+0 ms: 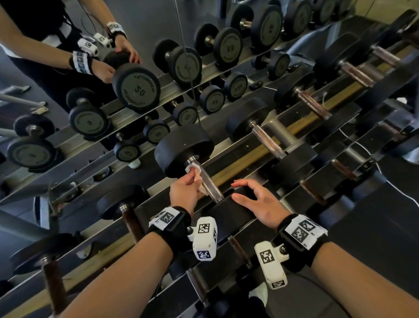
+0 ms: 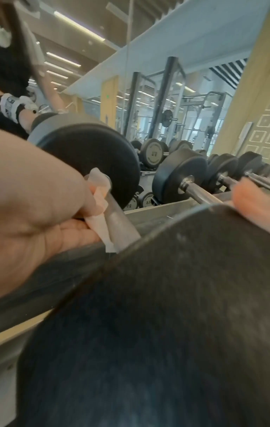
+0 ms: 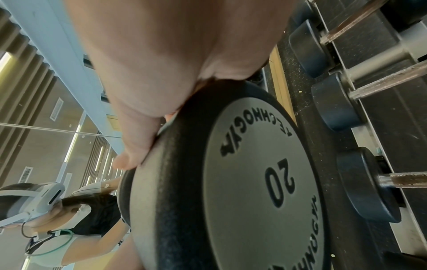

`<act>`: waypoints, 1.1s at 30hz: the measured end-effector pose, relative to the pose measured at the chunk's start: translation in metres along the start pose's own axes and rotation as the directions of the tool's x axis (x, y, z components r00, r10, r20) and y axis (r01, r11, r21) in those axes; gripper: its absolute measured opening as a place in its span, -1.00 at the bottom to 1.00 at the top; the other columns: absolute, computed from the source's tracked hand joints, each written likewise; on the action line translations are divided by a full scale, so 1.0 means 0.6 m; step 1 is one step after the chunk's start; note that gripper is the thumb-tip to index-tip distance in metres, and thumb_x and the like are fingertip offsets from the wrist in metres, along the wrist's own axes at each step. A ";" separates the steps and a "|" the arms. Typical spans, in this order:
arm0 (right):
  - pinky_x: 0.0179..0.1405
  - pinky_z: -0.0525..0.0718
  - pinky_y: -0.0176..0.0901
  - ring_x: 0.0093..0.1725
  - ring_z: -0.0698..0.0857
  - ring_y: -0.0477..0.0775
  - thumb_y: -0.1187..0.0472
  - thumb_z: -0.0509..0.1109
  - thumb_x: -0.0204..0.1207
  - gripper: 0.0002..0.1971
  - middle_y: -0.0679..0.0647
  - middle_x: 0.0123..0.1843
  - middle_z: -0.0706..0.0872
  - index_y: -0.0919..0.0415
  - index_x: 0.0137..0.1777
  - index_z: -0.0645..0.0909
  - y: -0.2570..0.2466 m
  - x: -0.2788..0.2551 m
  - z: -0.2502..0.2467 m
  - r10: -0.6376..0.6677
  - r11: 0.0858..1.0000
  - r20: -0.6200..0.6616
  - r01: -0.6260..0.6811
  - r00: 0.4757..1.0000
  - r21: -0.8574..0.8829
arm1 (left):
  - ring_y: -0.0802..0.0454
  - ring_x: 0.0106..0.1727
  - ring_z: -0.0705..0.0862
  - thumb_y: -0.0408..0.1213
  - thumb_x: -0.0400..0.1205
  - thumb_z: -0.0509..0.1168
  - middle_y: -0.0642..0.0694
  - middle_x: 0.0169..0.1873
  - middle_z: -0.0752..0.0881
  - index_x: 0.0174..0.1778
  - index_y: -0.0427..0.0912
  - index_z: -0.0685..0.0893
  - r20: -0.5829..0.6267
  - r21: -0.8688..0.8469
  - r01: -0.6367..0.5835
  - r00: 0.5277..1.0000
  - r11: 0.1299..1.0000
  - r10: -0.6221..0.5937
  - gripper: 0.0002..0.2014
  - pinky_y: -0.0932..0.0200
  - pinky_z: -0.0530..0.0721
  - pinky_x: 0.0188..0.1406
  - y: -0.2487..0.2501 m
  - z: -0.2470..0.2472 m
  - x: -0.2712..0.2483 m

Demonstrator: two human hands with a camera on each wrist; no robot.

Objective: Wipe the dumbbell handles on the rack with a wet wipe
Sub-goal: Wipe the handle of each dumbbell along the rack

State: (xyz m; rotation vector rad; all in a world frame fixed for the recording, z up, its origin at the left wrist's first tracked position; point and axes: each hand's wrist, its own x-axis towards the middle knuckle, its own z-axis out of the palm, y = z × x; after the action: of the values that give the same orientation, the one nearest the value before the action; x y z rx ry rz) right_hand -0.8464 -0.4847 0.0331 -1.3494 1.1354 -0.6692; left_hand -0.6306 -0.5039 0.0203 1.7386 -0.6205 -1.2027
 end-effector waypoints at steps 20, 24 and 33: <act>0.02 0.72 -0.33 0.14 0.72 -0.13 -0.16 0.47 0.43 -0.57 -0.05 0.23 0.69 -0.08 0.28 0.62 -0.001 0.000 -0.001 0.007 1.000 -0.016 -0.007 1.000 -0.012 | 0.04 0.06 0.80 -0.39 0.62 0.37 -0.05 -0.02 0.83 0.16 0.12 0.74 0.193 0.257 -0.093 0.980 0.962 0.043 -0.69 -0.10 0.73 0.21 -0.006 -0.012 -0.027; 0.00 0.74 -0.29 0.13 0.74 -0.02 -0.10 0.49 0.50 -0.64 0.00 0.19 0.70 -0.10 0.27 0.62 0.003 0.002 0.001 0.023 1.000 -0.023 -0.023 0.999 -0.009 | -0.01 0.05 0.81 -0.50 0.63 0.28 -0.08 -0.02 0.82 0.37 0.01 0.67 0.155 0.160 -0.052 0.988 0.986 0.027 -0.56 -0.05 0.77 0.14 0.024 -0.016 -0.014; 0.06 0.77 -0.17 0.12 0.76 -0.01 0.00 0.52 0.53 -0.68 0.02 0.15 0.74 -0.01 0.26 0.65 0.002 0.003 0.007 0.038 0.999 -0.073 -0.036 0.997 0.016 | -0.26 0.19 0.71 -0.28 0.65 0.23 -0.29 0.14 0.74 0.29 -0.11 0.67 0.168 0.276 -0.100 0.984 0.956 0.054 -0.70 -0.26 0.65 0.29 0.009 0.003 -0.030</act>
State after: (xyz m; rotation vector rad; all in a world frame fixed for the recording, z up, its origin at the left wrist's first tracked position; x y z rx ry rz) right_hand -0.8423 -0.4848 0.0309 -1.2972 1.2092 -0.7038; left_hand -0.6388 -0.4928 0.0334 1.8441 -0.9888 -1.2529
